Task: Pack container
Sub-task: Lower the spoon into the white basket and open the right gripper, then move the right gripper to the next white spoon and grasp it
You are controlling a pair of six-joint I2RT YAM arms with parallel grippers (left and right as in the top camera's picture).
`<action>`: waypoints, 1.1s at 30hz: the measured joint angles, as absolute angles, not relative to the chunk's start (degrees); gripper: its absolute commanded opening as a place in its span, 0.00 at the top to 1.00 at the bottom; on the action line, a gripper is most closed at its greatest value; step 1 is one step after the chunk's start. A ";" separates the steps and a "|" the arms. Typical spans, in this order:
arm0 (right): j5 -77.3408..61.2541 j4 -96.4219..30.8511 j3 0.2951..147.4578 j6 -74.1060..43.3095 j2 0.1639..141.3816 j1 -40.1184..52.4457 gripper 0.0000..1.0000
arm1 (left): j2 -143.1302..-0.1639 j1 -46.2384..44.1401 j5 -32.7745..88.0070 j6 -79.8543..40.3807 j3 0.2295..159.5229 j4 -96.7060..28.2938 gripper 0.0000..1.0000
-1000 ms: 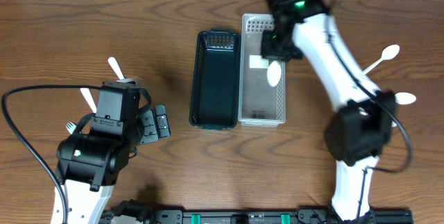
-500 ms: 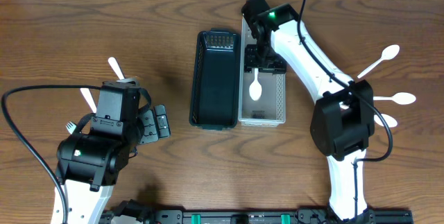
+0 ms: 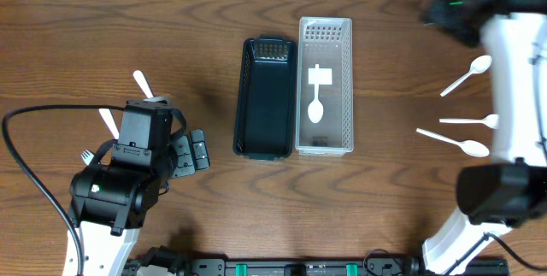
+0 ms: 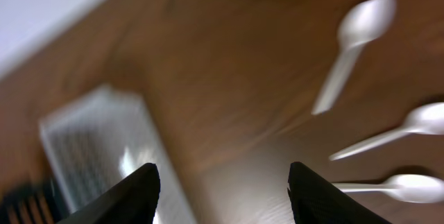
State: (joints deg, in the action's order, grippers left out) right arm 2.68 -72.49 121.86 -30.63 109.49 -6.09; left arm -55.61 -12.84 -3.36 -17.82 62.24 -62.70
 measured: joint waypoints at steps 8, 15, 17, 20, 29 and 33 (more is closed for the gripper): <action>3.44 -73.23 122.13 -33.34 119.13 -16.88 0.30 | -55.61 -12.84 -3.38 -17.82 62.24 -62.81 0.02; 3.01 -71.53 121.12 -33.76 129.27 -19.53 0.32 | -55.61 -12.84 -3.38 -17.82 62.24 -63.09 0.02; 2.92 -70.46 121.10 -33.80 130.69 -20.21 0.33 | -55.61 -12.84 -3.36 -17.82 62.24 -63.37 0.02; 2.76 -69.38 121.10 -33.91 132.14 -21.26 0.33 | -55.61 -12.84 -3.38 -17.82 62.24 -63.96 0.02; 2.13 -65.80 121.12 -33.17 137.47 -23.75 0.33 | -55.61 -12.84 -3.38 -17.82 62.24 -64.10 0.02; 1.45 -64.18 121.12 -32.47 140.00 -23.77 0.34 | -55.61 -12.84 -3.38 -17.82 62.24 -64.10 0.02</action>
State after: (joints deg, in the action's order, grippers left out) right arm 1.45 -64.18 121.12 -32.47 140.00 -23.77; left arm -55.61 -12.84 -3.38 -17.82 62.24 -64.10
